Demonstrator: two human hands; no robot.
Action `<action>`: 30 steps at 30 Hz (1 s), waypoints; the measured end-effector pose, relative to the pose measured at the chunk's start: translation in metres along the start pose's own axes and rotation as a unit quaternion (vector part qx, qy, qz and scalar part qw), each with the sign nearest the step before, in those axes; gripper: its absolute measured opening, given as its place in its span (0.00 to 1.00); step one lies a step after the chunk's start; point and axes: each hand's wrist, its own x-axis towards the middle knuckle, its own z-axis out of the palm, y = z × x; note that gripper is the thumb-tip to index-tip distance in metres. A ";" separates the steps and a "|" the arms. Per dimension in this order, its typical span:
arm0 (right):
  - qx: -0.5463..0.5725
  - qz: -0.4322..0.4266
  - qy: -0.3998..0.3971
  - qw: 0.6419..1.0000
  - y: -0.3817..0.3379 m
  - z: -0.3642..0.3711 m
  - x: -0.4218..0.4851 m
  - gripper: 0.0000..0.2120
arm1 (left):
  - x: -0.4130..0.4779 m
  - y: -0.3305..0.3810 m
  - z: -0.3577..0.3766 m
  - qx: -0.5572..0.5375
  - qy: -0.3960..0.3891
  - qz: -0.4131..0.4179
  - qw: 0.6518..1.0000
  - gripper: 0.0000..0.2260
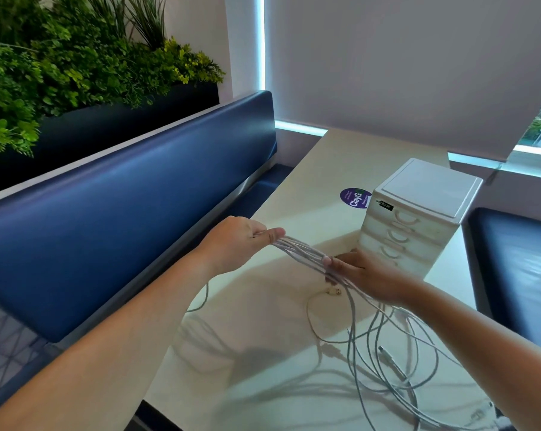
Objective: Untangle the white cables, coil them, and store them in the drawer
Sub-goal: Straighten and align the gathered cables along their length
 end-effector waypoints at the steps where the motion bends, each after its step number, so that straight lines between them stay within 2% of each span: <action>1: 0.044 -0.009 0.003 0.999 -0.004 0.004 0.002 0.21 | 0.000 0.001 0.001 -0.003 -0.003 0.003 1.000 0.31; 3: 0.057 -0.037 0.041 0.997 -0.007 0.015 0.006 0.14 | 0.000 0.003 0.003 -0.002 -0.006 0.013 1.000 0.31; 5: -0.019 -0.055 0.115 0.992 -0.006 0.023 0.009 0.15 | -0.001 0.004 0.004 0.006 -0.006 0.020 1.000 0.29; 7: -0.048 -0.060 0.148 0.986 -0.005 0.026 0.010 0.19 | -0.003 0.003 0.004 0.018 -0.005 0.022 1.000 0.28; 12: 0.043 -0.036 0.112 0.992 -0.010 0.027 0.010 0.24 | -0.003 0.000 0.008 0.037 0.001 0.030 0.999 0.32; 15: 0.093 0.000 0.122 0.988 -0.008 0.027 0.015 0.24 | -0.005 0.000 0.013 0.041 0.002 0.047 0.998 0.30; 19: -0.009 -0.036 0.146 0.989 -0.009 0.023 0.012 0.25 | -0.004 0.000 0.010 0.024 0.003 0.045 0.999 0.30; 22: -0.060 -0.070 0.112 0.990 -0.005 0.019 0.005 0.20 | -0.004 -0.002 -0.001 0.008 0.010 0.026 1.000 0.28; 27: -0.152 -0.048 0.088 0.983 0.011 0.017 0.004 0.15 | -0.004 -0.008 -0.007 0.038 -0.020 0.012 0.999 0.27; 30: -0.193 -0.028 0.081 0.977 0.025 0.012 0.001 0.20 | -0.005 -0.011 -0.005 0.057 -0.037 -0.001 0.998 0.27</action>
